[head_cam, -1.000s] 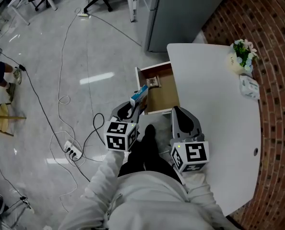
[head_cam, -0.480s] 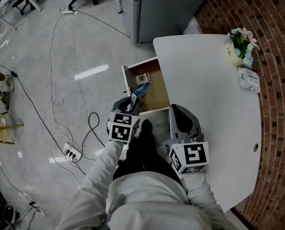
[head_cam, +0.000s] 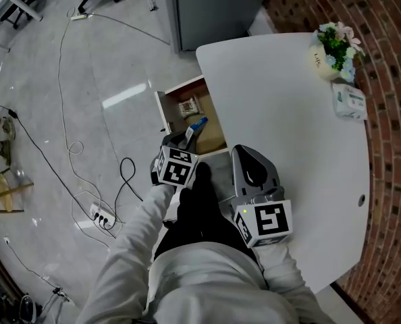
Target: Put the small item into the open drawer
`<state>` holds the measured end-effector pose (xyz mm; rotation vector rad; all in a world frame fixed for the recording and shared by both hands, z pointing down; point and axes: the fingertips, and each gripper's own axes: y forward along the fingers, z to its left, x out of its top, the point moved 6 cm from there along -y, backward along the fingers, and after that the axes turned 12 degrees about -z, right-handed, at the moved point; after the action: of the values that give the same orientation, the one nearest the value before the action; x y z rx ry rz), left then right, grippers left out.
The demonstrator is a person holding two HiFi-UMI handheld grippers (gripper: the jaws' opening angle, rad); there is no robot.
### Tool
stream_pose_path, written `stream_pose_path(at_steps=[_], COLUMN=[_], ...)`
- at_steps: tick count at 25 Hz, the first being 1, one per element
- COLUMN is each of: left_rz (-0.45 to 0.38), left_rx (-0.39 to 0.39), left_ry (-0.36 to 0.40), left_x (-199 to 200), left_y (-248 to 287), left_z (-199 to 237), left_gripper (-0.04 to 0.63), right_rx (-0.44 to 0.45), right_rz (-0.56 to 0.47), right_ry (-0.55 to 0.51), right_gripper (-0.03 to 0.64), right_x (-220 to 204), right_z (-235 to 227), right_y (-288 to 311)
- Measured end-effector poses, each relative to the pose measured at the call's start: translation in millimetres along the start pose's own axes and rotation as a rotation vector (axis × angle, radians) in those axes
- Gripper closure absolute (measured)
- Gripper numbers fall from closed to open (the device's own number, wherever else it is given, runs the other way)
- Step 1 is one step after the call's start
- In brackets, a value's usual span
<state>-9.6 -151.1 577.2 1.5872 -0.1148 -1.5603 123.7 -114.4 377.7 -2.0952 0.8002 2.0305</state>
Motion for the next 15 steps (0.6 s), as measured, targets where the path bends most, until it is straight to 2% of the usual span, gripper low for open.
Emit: stream_pose_path(at_steps=[4,15], left_rz=[0.060,0.217], left_rx=[-0.026,-0.086], left_ry=[0.043,0.243], left_x=[-5.5,-31.9], left_y=[26.8,79.7], left_z=[-3.2,-6.5], left_gripper=[0.494,0.494], right_rx=[-0.017,-0.046], right_rz=[0.012,0.048], right_ry=[0.027,0.039], right_gripper=[0.591,0.591], right_x=[-5.8,-17.5], right_z=[-12.1,-27.5], right_y=[2.6,5.5])
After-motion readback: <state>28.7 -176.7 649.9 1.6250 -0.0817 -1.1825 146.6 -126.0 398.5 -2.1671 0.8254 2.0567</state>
